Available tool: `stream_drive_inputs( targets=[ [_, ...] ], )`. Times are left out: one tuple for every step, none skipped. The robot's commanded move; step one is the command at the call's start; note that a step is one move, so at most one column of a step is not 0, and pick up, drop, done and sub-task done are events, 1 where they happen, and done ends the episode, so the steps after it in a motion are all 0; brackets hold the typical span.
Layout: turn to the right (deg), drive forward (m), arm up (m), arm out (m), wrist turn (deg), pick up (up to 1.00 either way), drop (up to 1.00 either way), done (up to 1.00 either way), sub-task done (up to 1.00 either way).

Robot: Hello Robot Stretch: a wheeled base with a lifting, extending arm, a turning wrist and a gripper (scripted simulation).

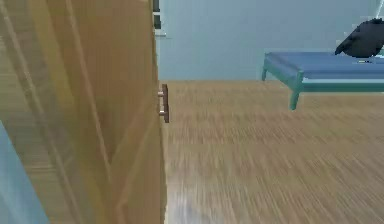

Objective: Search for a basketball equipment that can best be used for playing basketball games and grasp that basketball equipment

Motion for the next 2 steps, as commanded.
stream_drive_inputs(
  targets=[
    [45.0,0.0,0.0,0.0,0.0,0.0,0.0,0.0,0.0],
    [45.0,0.0,0.0,0.0,0.0,0.0,0.0,0.0,0.0]
  ],
)
